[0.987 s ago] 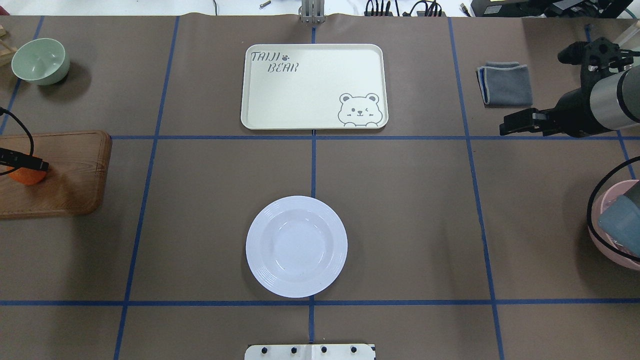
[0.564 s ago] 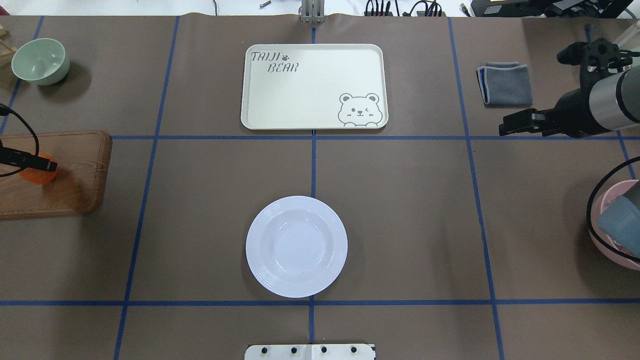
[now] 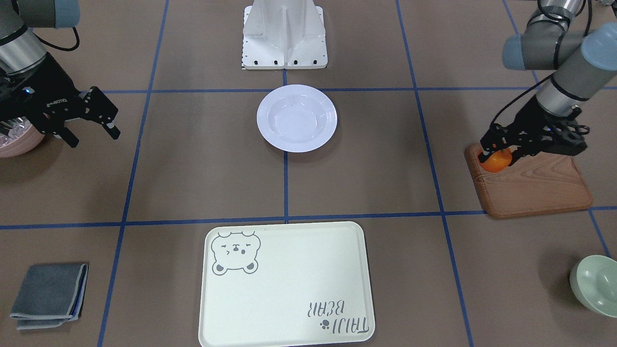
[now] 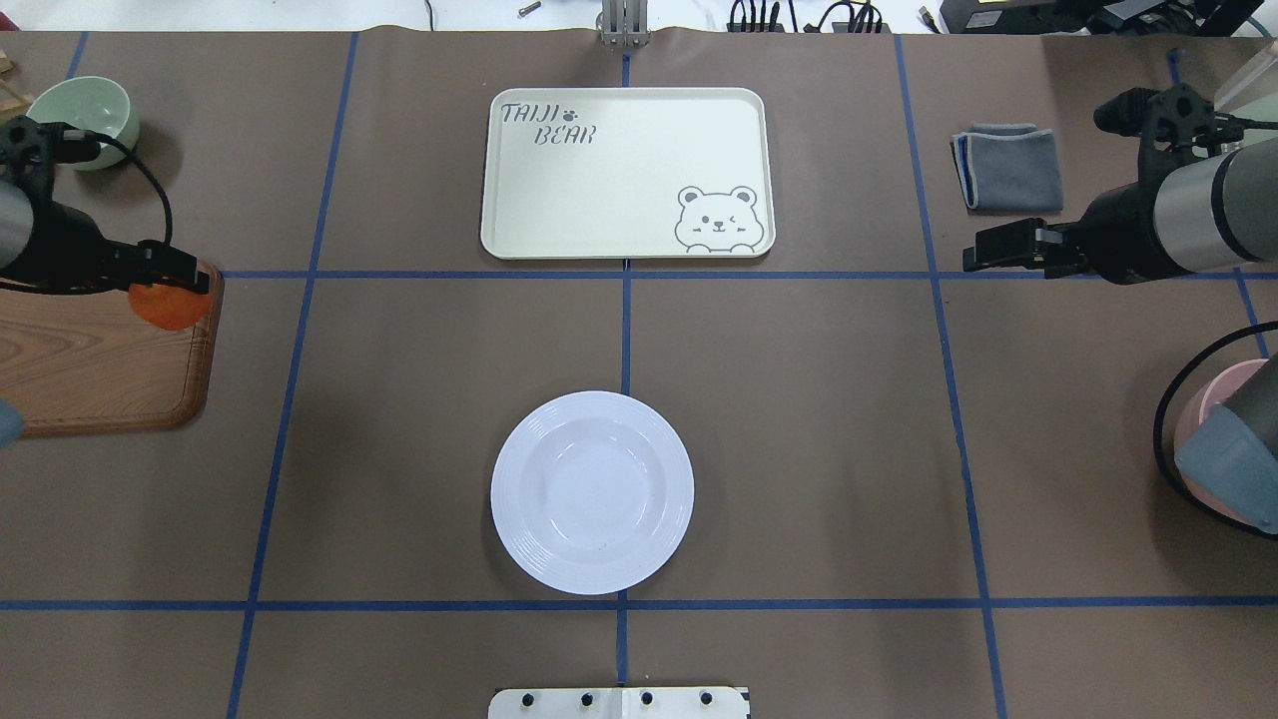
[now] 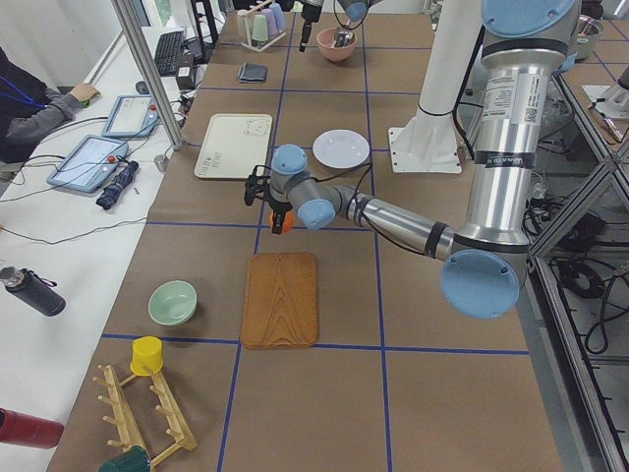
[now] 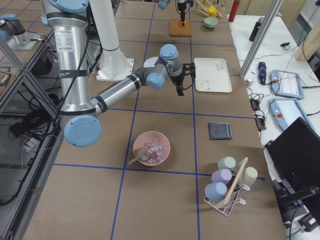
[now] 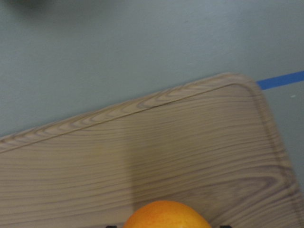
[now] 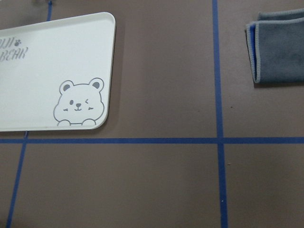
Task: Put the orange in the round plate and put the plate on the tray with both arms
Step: 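Grasp the orange with the left gripper and lower it onto the white plate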
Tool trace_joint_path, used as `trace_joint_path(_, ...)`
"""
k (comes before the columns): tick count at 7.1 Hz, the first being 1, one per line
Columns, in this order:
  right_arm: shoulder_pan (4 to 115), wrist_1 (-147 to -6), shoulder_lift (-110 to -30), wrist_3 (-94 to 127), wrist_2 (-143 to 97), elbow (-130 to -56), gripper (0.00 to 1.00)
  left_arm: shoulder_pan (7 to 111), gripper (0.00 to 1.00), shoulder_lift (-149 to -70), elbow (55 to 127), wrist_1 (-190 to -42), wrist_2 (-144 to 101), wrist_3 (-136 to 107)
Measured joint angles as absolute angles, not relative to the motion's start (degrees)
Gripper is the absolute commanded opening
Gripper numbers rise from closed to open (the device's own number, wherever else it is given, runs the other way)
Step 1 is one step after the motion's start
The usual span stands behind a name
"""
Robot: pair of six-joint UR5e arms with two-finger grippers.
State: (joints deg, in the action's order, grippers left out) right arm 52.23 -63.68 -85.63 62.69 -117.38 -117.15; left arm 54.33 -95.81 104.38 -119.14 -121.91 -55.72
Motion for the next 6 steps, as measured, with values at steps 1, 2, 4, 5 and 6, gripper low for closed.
trace_joint_path(1, 50.7, -60.7, -85.5, 68.1, -116.0, -117.3, 1.0, 49.5, 0.0, -99.1, 107.2, -114.5, -118.6, -61.7)
trace_joint_path(2, 48.4, -58.3, -85.2, 73.3, -113.1, -117.4, 1.0, 44.0, 0.0, -104.7, 109.2, -107.8, -114.9, -68.3)
trace_joint_path(4, 43.3, -56.9, -84.5, 80.3, -106.0, -117.7, 1.0, 32.2, 0.0, -118.7, 109.9, -91.1, -105.9, -79.2)
trace_joint_path(5, 41.5, -56.5, -84.4, 82.2, -103.6, -117.9, 1.0, 27.3, 0.0, -123.7, 108.3, -87.0, -102.3, -83.8)
trace_joint_path(6, 40.4, -56.2, -84.3, 83.1, -102.3, -117.9, 1.0, 23.8, 0.0, -128.0, 104.7, -85.6, -99.4, -87.3)
